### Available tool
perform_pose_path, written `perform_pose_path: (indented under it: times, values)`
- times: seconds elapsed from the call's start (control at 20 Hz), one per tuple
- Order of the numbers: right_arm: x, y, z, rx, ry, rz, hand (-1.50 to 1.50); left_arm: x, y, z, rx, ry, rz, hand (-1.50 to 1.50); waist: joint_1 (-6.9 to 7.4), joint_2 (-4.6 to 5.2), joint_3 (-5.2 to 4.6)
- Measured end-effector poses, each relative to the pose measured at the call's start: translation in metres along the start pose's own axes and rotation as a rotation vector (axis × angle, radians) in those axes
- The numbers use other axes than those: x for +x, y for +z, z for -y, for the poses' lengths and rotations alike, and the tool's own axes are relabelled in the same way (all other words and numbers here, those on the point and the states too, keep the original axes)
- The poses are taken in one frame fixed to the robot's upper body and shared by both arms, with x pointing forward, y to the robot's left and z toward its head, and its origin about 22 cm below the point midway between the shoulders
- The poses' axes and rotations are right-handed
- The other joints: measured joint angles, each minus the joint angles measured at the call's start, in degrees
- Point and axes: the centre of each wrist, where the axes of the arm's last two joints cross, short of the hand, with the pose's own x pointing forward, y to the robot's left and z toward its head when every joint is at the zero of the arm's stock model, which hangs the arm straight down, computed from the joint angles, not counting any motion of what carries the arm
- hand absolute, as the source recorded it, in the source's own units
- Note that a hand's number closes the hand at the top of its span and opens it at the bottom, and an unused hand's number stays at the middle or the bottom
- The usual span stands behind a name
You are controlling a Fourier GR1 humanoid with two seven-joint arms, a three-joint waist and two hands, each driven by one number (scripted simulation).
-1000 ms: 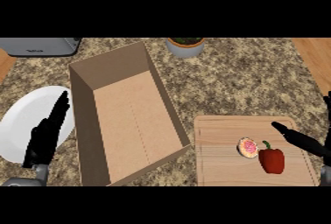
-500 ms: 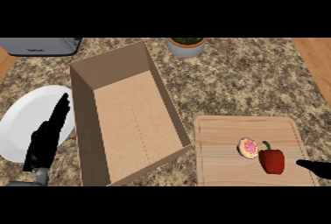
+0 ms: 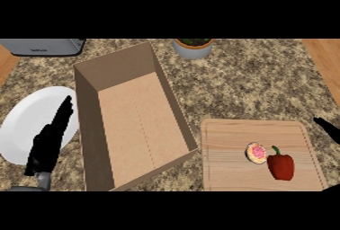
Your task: Pick the bell pepper from the cutting board and place it in the cardboard box
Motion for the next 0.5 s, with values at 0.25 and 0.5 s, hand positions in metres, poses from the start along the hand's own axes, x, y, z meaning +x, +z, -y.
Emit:
perform_pose_path:
  times: [0.25, 0.5]
  values:
    - [0.03, -0.004, -0.018, 0.052, 0.039, -0.073, -1.5, -0.002, 0.001, -0.003, -0.004, 0.004, 0.002, 0.0, 0.07, 0.0, 0.1]
    - [0.036, -0.007, -0.033, 0.056, 0.058, -0.127, -1.5, -0.001, 0.001, 0.0, -0.001, -0.001, -0.002, 0.0, -0.2, -0.04, 0.14]
